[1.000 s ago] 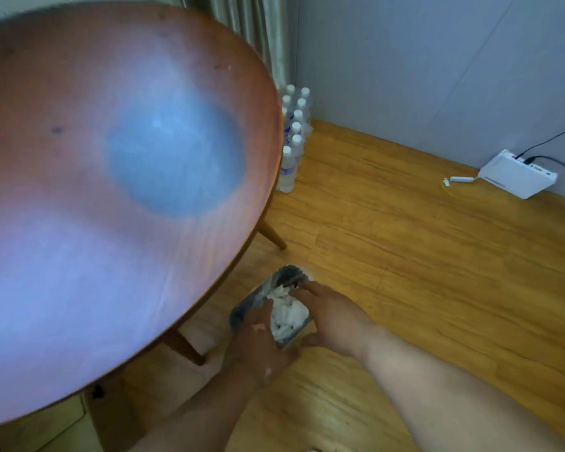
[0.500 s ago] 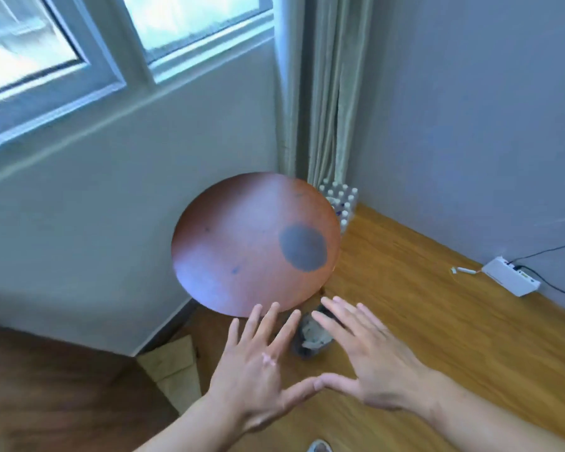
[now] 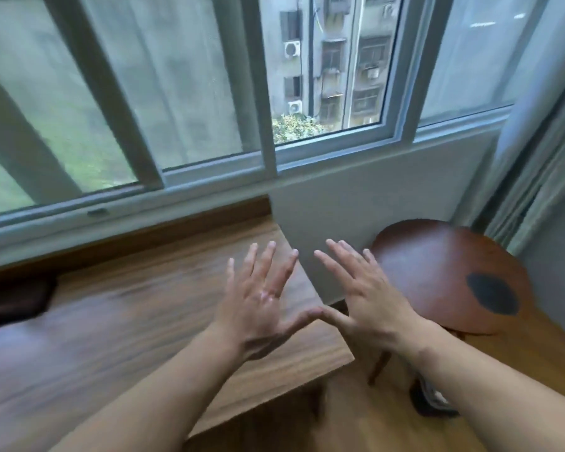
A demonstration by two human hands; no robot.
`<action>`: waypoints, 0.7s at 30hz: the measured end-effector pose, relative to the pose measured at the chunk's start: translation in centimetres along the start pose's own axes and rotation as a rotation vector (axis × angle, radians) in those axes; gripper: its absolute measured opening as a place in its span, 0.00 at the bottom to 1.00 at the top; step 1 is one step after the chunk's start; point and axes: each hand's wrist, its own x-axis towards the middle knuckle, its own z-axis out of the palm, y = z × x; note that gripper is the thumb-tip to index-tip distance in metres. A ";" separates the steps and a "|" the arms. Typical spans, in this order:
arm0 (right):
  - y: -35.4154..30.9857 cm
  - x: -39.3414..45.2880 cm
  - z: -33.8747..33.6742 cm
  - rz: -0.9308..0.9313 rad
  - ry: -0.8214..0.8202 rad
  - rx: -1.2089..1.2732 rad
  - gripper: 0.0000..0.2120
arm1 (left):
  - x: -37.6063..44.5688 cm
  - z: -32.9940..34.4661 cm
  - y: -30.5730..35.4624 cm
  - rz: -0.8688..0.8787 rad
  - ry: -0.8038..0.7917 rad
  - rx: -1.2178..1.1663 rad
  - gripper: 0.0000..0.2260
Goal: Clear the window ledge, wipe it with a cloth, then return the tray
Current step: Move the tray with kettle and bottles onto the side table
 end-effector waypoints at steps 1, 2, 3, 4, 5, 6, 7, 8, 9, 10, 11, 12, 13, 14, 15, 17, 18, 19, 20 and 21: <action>-2.7 1.2 0.6 -0.039 -0.006 0.000 0.43 | -1.9 -0.7 -2.5 -0.042 0.006 -0.002 0.46; -5.2 2.4 1.3 -0.076 -0.015 0.002 0.43 | -3.8 -1.3 -4.9 -0.081 0.010 0.005 0.46; -7.0 3.1 1.7 -0.093 -0.031 0.004 0.42 | -5.2 -1.6 -6.6 -0.110 0.007 0.009 0.46; -9.3 4.1 2.3 -0.121 -0.040 -0.001 0.42 | -7.0 -1.9 -8.5 -0.146 0.008 0.009 0.46; -11.9 5.2 3.1 -0.157 -0.049 -0.008 0.42 | -9.1 -2.3 -10.7 -0.188 0.011 0.005 0.47; -14.2 6.1 3.8 -0.182 -0.063 -0.005 0.43 | -10.9 -2.6 -12.5 -0.227 0.011 0.004 0.47; -16.8 7.1 4.4 -0.212 -0.088 0.008 0.43 | -13.0 -3.0 -14.5 -0.271 0.017 0.013 0.46; -19.1 7.9 5.0 -0.248 -0.109 0.014 0.43 | -14.8 -3.3 -16.2 -0.316 0.024 0.012 0.46; -22.2 9.1 6.0 -0.299 -0.122 0.021 0.43 | -17.3 -3.8 -18.4 -0.377 0.028 0.000 0.45; -24.5 10.0 6.8 -0.331 -0.133 0.031 0.43 | -19.2 -4.2 -20.0 -0.421 0.029 -0.009 0.44; -25.1 10.1 7.1 -0.335 -0.139 0.041 0.44 | -19.8 -4.3 -20.5 -0.434 0.025 -0.013 0.43; -26.4 10.6 7.6 -0.351 -0.152 0.051 0.44 | -20.9 -4.4 -21.4 -0.455 0.026 -0.012 0.43; -28.1 11.4 8.4 -0.379 -0.165 0.059 0.44 | -22.3 -4.6 -22.6 -0.488 0.033 -0.016 0.43; -29.6 12.0 9.0 -0.400 -0.175 0.068 0.44 | -23.4 -4.6 -23.8 -0.518 0.039 -0.021 0.43; -31.0 12.7 9.7 -0.421 -0.189 0.072 0.44 | -24.3 -4.7 -25.0 -0.547 0.048 -0.021 0.44; -33.9 14.1 10.9 -0.470 -0.213 0.077 0.44 | -26.2 -4.8 -27.4 -0.602 0.063 -0.026 0.46; -35.2 14.7 11.5 -0.491 -0.220 0.084 0.43 | -27.0 -4.9 -28.4 -0.626 0.065 -0.017 0.46; -36.4 15.4 12.1 -0.509 -0.225 0.090 0.43 | -27.8 -5.0 -29.3 -0.650 0.065 -0.003 0.46; -37.5 16.0 12.8 -0.528 -0.236 0.090 0.43 | -28.4 -5.1 -30.3 -0.672 0.066 0.007 0.46; -38.6 16.7 13.4 -0.546 -0.249 0.090 0.43 | -28.9 -5.2 -31.3 -0.691 0.064 0.013 0.46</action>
